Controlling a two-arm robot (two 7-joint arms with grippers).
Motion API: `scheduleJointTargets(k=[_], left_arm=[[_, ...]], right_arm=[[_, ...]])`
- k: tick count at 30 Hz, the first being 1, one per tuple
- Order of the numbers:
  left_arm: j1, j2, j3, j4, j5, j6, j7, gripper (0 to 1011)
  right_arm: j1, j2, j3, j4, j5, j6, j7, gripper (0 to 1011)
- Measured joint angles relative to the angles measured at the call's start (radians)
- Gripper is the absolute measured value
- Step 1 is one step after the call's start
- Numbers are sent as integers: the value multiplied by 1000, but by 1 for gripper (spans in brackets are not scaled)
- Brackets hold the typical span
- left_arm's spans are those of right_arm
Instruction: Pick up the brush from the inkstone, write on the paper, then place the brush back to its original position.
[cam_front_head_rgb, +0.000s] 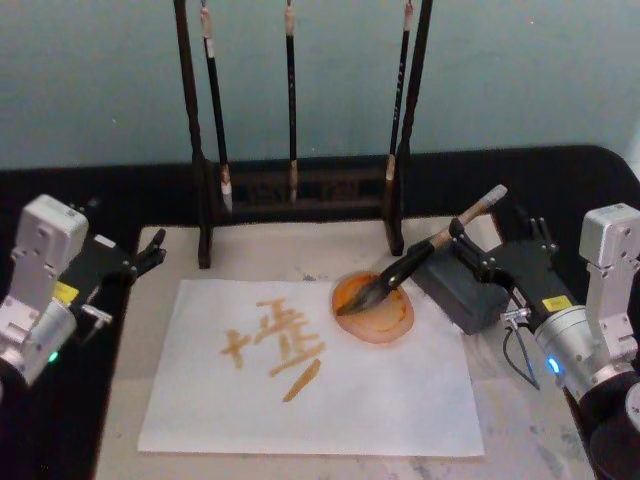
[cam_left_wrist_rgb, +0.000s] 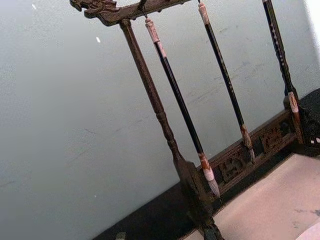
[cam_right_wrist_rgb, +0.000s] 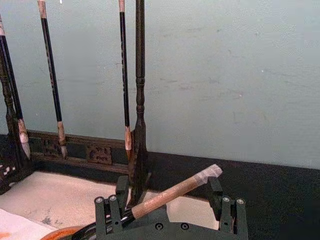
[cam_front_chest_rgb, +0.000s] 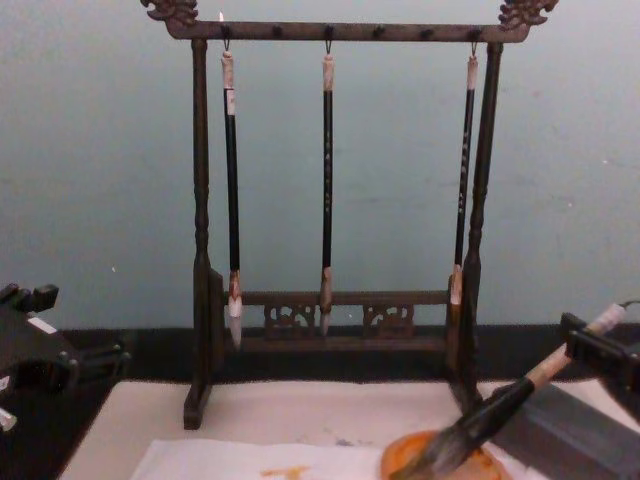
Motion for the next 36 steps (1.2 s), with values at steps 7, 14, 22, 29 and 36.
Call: scheduleJointTargets(k=[7, 14, 22, 29, 36], left_arm=[[0, 0, 0, 0, 0, 0, 0, 1010], [0, 0, 0, 0, 0, 0, 0, 1010], [0, 0, 0, 0, 0, 0, 0, 1010], [0, 0, 0, 0, 0, 0, 0, 1010], [0, 0, 0, 0, 0, 0, 0, 1010]], right_arm=[[0, 0, 0, 0, 1, 0, 0, 1000], [0, 0, 0, 0, 1, 0, 0, 1000], [0, 0, 0, 0, 1, 0, 0, 1000], [0, 0, 0, 0, 1, 0, 0, 1000], [0, 0, 0, 0, 1, 0, 0, 1000]])
